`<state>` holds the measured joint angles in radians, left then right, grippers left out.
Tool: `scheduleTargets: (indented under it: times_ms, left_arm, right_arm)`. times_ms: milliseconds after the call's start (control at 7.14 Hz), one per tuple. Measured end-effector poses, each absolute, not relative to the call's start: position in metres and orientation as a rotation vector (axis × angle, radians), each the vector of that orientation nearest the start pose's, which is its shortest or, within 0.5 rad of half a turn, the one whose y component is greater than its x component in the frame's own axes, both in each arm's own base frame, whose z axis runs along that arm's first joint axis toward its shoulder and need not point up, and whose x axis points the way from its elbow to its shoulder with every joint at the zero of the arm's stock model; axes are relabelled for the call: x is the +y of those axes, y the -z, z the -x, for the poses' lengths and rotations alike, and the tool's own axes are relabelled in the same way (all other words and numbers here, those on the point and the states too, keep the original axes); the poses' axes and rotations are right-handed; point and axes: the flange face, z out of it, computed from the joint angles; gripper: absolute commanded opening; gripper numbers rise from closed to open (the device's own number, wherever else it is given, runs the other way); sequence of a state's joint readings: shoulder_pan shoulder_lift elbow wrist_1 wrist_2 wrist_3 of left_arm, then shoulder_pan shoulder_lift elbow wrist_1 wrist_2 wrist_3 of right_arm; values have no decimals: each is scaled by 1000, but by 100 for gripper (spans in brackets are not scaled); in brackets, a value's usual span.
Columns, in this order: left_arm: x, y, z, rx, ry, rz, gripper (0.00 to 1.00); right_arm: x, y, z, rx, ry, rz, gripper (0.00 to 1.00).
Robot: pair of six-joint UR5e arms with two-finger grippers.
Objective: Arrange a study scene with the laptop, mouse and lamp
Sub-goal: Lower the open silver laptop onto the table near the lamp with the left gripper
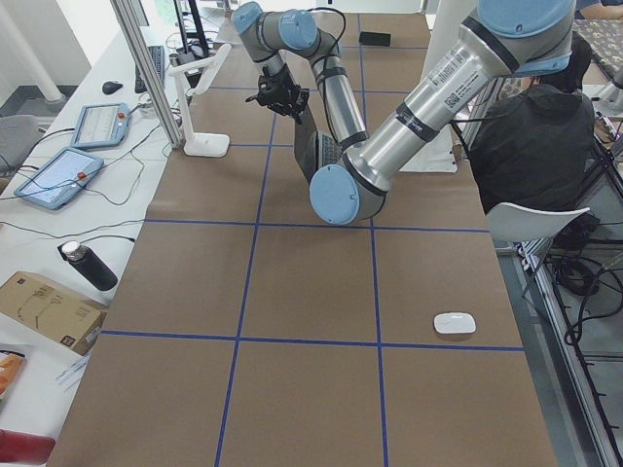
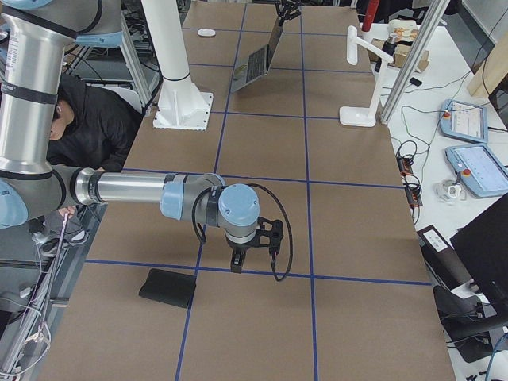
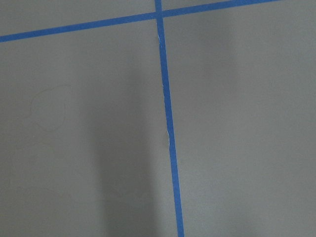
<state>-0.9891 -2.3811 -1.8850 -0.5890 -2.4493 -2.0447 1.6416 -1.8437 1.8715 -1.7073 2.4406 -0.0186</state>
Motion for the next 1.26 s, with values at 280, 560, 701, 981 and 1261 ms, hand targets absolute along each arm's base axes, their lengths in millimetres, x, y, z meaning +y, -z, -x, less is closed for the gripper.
scheduleTargets:
  times_ms: [280, 560, 701, 981, 1261]
  left_arm:
    - [-523, -147, -306, 352, 1268, 878, 0]
    - [-540, -148, -333, 338, 1257, 877, 0]
    - [-549, -151, -343, 339, 1264, 878, 0]
    - [-572, -159, -361, 350, 1298, 883, 0]
    - [-592, -167, -376, 355, 1322, 883, 0]
  right_arm:
    - [-365, -636, -83, -873, -96, 63, 100]
    - [-365, -635, -83, -873, -96, 63, 100]
    - [-365, -635, -83, -874, -96, 62, 100]
    - [-366, -634, -83, -874, -95, 60, 100]
    - [-367, -634, -83, -875, -94, 59, 100]
